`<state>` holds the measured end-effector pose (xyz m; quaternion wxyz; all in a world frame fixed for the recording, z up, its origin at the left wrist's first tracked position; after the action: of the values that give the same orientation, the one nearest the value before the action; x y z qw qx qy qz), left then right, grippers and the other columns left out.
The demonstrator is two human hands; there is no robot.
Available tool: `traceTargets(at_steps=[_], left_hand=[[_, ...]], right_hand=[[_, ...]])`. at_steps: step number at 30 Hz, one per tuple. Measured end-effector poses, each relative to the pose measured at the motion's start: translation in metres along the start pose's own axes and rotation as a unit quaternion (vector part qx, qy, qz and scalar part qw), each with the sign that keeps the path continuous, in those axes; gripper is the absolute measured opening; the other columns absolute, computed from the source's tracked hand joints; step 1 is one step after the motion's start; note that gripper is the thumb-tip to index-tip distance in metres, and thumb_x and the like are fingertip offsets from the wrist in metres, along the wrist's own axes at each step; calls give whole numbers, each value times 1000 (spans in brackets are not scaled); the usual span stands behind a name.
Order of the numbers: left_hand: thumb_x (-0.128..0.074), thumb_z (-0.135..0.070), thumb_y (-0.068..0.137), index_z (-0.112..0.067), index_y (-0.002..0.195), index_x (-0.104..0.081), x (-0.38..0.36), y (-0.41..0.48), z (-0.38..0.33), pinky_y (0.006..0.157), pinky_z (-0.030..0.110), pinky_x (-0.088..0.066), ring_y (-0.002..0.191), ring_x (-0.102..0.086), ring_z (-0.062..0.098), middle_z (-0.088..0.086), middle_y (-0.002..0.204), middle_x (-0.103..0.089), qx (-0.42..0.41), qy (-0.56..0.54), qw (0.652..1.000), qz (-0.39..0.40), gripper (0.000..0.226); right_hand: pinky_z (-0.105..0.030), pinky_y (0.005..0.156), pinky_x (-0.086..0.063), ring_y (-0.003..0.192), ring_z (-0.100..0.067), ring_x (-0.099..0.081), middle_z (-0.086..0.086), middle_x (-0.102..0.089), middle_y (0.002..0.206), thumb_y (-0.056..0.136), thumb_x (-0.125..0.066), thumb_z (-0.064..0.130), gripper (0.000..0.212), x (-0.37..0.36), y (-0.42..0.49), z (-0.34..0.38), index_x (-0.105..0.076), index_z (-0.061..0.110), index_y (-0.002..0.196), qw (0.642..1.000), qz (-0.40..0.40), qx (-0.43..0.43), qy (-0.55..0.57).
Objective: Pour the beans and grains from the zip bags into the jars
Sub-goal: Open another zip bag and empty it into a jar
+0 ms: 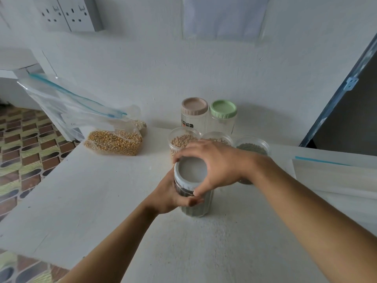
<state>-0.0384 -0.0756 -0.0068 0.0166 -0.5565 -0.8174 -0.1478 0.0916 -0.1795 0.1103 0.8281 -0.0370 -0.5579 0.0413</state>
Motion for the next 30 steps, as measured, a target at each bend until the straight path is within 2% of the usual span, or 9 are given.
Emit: traceTargets(at_steps=[5, 11, 16, 18, 20, 21, 23, 26, 30], left_hand=[[-82, -15, 71, -16, 143, -39, 0, 0, -1, 104, 26, -46, 129, -56, 22, -8, 132, -61, -7, -5, 1000, 2, 84], [-80, -10, 72, -16, 144, -38, 1, 1, 2, 102, 25, -48, 128, -56, 18, -12, 132, -60, -6, -5, 1000, 16, 84], [-82, -16, 71, -8, 146, -37, 1, 0, 5, 105, 33, -47, 130, -55, 30, 0, 134, -60, 3, -19, 1000, 6, 88], [-82, -14, 71, -8, 146, -37, 1, 0, 4, 105, 30, -46, 130, -55, 28, 0, 134, -59, 1, -17, 1000, 4, 88], [-81, -11, 72, -7, 145, -38, 0, 1, 5, 105, 28, -46, 128, -56, 26, 1, 134, -60, -6, -20, 1000, 10, 85], [-81, -10, 72, -8, 144, -39, 0, 1, 4, 105, 29, -47, 128, -56, 26, 1, 134, -60, -7, -21, 1000, 12, 84], [-81, -9, 72, -8, 144, -40, -1, 1, 3, 103, 28, -48, 127, -57, 25, -1, 133, -60, -6, -29, 1000, 10, 82], [-81, -11, 72, -9, 140, -48, 0, 2, 3, 104, 29, -48, 127, -58, 26, 6, 133, -62, -1, -33, 999, 18, 75], [-82, -18, 73, -7, 143, -44, 0, 0, 5, 107, 38, -49, 129, -58, 31, 10, 134, -62, 15, -27, 999, 15, 80]], right_hand=[[-39, 89, -52, 102, -11, -54, 15, -59, 113, 59, -84, 62, 72, 7, 6, 7, -54, 39, 121, 998, -33, -18, -57], [-40, 82, -52, 88, -16, -59, 11, -62, 97, 61, -66, 89, 75, 8, 5, 16, -55, 29, 106, 986, -48, -66, -147], [-38, 89, -51, 101, -15, -59, 11, -61, 111, 58, -57, 97, 90, 14, 2, 15, -57, 28, 116, 989, -13, -74, -131], [-37, 104, -46, 125, -13, -53, 13, -55, 137, 64, -69, 85, 92, 18, 0, 13, -52, 34, 138, 995, 7, -43, -92], [-34, 110, -39, 134, -8, -43, 16, -47, 148, 71, -80, 65, 88, 21, -2, 11, -44, 43, 147, 998, 42, -14, -47], [-32, 105, -41, 129, -7, -45, 17, -49, 142, 72, -82, 62, 82, 20, -2, 10, -48, 45, 144, 998, 41, -11, -36], [-31, 89, -43, 110, -8, -50, 17, -52, 121, 71, -75, 73, 72, 16, -3, 11, -57, 39, 131, 998, -2, -40, -45], [-37, 78, -44, 92, -19, -55, 8, -50, 99, 73, -48, 93, 77, 5, 0, 17, -47, 25, 111, 982, -60, -103, -146], [-37, 70, -39, 75, -22, -54, 2, -46, 74, 70, -24, 101, 108, -1, 3, 20, -49, 14, 129, 957, -86, -151, -232]])
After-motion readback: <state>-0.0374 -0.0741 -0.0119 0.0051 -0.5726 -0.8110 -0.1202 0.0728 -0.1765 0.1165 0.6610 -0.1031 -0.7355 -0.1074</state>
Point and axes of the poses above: each hand's wrist, its own y-axis towards the middle knuckle, its own x-axis out of the back of the hand, z = x × y, the point moved 1 cm from there along y, towards the middle knuckle
